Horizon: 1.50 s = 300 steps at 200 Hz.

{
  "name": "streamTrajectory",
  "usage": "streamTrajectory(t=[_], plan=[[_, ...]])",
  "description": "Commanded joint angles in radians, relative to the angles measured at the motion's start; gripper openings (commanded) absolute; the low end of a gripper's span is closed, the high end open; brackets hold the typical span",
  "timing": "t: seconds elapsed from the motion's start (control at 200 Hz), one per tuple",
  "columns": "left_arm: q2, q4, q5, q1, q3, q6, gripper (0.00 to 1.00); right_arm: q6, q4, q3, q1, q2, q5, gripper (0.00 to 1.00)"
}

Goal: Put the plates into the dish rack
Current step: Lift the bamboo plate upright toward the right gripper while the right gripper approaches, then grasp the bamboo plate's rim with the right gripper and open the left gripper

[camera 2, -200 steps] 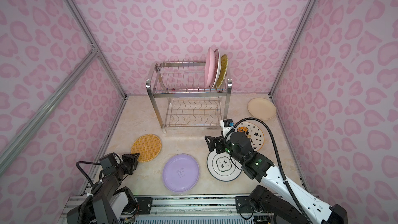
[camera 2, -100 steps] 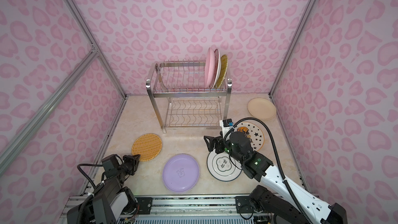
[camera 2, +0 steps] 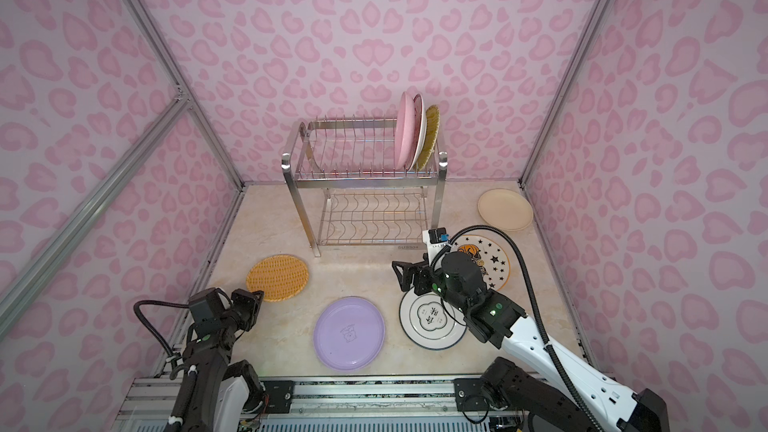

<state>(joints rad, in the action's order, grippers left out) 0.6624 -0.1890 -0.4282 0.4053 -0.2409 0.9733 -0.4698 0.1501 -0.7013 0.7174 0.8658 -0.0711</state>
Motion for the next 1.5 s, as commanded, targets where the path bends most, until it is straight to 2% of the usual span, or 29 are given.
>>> streamTrajectory(t=[0.0,0.22,0.42,0.54,0.705,1.045,1.19,1.365,1.495], plan=[[-0.071,-0.206,0.042,-0.006,-0.073,-0.105,0.03,-0.01,-0.009,-0.012,0.001,0.016,-0.003,0.98],[-0.088,-0.345,-0.063,-0.043,-0.23,-0.245,0.03,-0.046,-0.046,-0.041,0.0,0.089,-0.058,0.98],[-0.081,-0.437,-0.179,-0.121,-0.381,-0.362,0.03,-0.077,-0.074,-0.056,0.001,0.135,-0.09,0.98],[-0.045,-0.453,-0.247,-0.198,-0.443,-0.403,0.03,-0.102,-0.101,-0.052,-0.002,0.153,-0.109,0.98],[0.033,-0.424,-0.292,-0.358,-0.509,-0.442,0.03,-0.14,-0.134,-0.057,-0.006,0.164,-0.156,0.97],[0.296,-0.228,-0.389,-0.636,-0.671,-0.445,0.03,-0.272,-0.209,-0.03,-0.106,0.133,-0.313,0.9],[0.393,-0.146,-0.411,-0.696,-0.722,-0.408,0.03,-0.314,-0.221,-0.005,-0.136,0.102,-0.365,0.85],[0.459,0.067,-0.425,-0.735,-0.718,-0.316,0.03,-0.345,-0.208,0.015,-0.159,0.063,-0.38,0.83],[0.502,0.16,-0.448,-0.749,-0.711,-0.309,0.03,-0.388,-0.241,0.028,-0.177,0.062,-0.424,0.73]])
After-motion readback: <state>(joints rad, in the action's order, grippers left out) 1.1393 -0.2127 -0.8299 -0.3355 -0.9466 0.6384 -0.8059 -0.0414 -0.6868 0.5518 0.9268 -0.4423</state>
